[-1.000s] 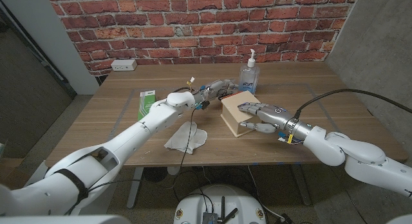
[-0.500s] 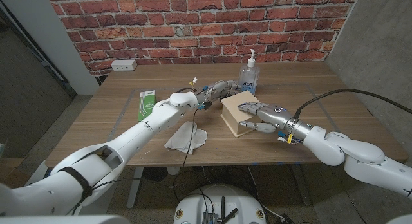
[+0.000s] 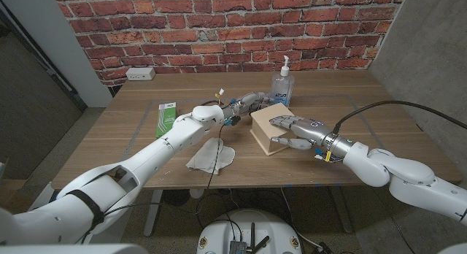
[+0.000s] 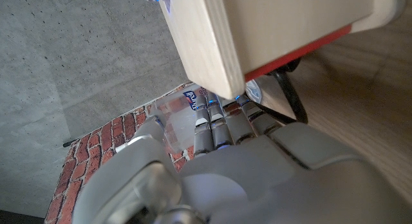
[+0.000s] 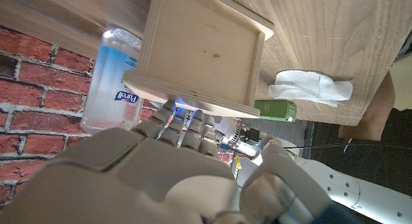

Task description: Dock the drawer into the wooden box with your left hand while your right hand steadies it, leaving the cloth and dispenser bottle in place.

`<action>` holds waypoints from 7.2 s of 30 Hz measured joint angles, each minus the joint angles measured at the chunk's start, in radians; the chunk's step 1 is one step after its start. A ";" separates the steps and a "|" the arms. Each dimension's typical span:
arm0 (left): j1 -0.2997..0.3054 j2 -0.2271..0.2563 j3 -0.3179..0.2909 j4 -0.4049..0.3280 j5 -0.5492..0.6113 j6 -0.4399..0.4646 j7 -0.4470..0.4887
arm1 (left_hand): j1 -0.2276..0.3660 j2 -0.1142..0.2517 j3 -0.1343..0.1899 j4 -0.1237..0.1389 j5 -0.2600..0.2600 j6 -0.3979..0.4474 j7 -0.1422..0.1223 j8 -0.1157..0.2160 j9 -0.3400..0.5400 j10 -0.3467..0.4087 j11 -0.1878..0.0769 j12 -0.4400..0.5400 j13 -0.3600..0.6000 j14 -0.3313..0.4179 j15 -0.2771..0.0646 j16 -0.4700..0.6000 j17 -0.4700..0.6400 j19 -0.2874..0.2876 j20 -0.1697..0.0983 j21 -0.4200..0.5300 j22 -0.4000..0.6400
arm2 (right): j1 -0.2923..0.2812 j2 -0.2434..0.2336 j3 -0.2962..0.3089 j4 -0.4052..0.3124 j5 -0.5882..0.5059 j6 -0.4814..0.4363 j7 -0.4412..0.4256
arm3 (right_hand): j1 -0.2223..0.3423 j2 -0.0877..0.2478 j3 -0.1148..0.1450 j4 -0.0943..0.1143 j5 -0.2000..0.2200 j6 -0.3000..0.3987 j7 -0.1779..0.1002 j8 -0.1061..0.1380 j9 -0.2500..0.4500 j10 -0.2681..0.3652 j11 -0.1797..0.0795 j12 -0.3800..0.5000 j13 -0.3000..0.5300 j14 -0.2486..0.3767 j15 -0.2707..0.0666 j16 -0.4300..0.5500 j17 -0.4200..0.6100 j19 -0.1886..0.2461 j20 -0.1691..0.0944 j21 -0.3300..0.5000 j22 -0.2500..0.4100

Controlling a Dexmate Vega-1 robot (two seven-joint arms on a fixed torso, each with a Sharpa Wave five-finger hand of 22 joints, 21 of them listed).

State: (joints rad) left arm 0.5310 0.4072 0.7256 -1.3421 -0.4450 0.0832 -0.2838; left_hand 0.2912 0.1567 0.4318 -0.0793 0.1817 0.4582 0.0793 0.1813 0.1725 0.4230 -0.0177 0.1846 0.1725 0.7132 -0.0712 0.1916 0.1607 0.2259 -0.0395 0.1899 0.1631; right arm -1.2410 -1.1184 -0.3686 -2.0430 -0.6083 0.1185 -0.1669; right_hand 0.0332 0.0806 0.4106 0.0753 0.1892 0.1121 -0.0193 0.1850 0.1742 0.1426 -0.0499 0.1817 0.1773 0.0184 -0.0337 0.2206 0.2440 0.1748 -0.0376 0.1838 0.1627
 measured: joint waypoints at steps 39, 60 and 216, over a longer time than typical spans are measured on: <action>-0.001 -0.002 0.002 0.008 -0.002 -0.004 -0.007 | -0.013 0.005 0.036 -0.008 0.000 -0.003 0.003 0.000 0.000 0.000 0.000 0.000 0.001 0.059 -0.013 -0.008 0.001 0.010 0.004 -0.005 0.000 | 0.012 0.007 -0.008 0.006 -0.008 -0.001 -0.002 | 0.000 0.000 0.000 0.000 0.000 0.000 0.000 0.000 0.000 0.005 0.005 0.000 0.000 0.000 0.000 0.000 0.000 0.000 0.000 0.000 0.000; 0.017 0.030 -0.015 -0.043 0.012 0.009 0.038 | -0.021 0.005 0.057 -0.012 0.000 -0.014 -0.008 0.000 0.000 -0.009 -0.009 0.000 0.002 0.022 -0.005 -0.019 0.002 0.010 0.004 -0.008 0.000 | 0.004 0.002 -0.004 -0.007 -0.021 -0.008 -0.010 | 0.000 0.000 0.000 0.000 0.000 -0.005 -0.013 0.000 0.000 -0.004 -0.004 0.000 0.000 0.011 0.000 0.005 0.000 0.007 0.000 0.000 0.000; 0.419 0.075 -0.319 -0.179 0.062 -0.419 0.552 | -0.136 -0.023 0.201 -0.026 -0.005 -0.205 -0.075 -0.011 0.004 -0.284 -0.016 -0.010 0.004 -0.567 0.045 -0.027 0.005 -0.085 0.002 -0.016 0.002 | 0.073 0.352 0.194 0.271 0.784 0.137 -0.104 | -0.013 -0.003 0.002 0.006 0.000 -0.032 0.004 -0.012 0.000 0.012 0.037 -0.001 0.002 0.034 0.012 0.008 0.005 0.098 -0.005 0.000 0.000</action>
State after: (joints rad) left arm 0.9496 0.4819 0.4068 -1.5207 -0.3835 -0.3360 0.2682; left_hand 0.1556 0.1341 0.6330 -0.1058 0.1768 0.2533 0.0039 0.1699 0.1766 0.1392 -0.0338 0.1743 0.1767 0.1457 -0.0264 0.1645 0.1656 0.1412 -0.0375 0.1737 0.1656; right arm -1.1682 -0.7667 -0.1751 -1.7721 0.1753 0.2558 -0.2709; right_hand 0.0198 0.0778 0.4129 0.0808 0.1892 0.0797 -0.0155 0.1734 0.1742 0.1547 -0.0125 0.1810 0.1791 0.0522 -0.0222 0.2285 0.2490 0.2727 -0.0431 0.1838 0.1623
